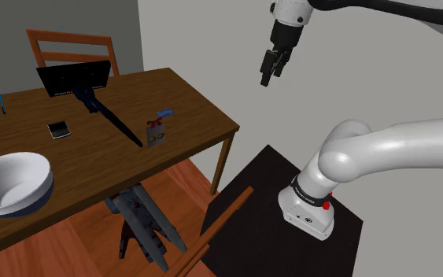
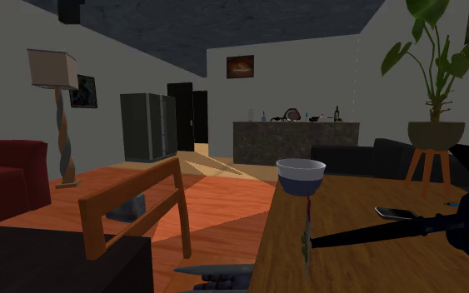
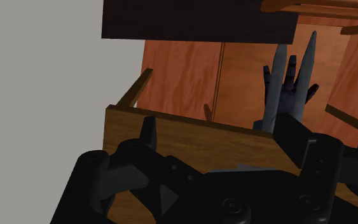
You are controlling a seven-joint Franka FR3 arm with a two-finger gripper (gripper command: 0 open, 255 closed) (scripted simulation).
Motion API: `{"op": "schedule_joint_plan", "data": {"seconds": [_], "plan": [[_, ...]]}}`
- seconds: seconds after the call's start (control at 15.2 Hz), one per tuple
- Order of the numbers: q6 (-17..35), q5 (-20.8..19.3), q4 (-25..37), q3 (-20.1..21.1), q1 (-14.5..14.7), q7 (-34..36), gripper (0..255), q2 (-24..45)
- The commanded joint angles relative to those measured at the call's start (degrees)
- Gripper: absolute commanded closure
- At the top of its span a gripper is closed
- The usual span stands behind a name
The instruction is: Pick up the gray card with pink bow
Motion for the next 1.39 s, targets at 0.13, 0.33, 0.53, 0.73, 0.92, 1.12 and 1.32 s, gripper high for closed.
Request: {"op": "schedule_joint_plan", "data": {"seconds": [0.13,0.33,0.53,0.73,0.92,1.12,1.32], "plan": [[5.15,0.99,-3.15,0.56,0.36,0.92,0,0.51],[13.17,2.43,-7.26,1.5,0.96,2.21,0,2.16],[21.54,3.83,-10.56,2.55,1.61,3.4,0,4.94],[30.22,5.16,-12.95,3.69,2.26,4.52,0,8.9],[39.09,6.35,-14.36,4.88,2.87,5.57,0,14.0],[47.94,7.3,-14.73,6.11,3.36,6.61,0,20.09],[56.51,7.83,-14.05,7.38,3.66,7.76,0,26.95]]}}
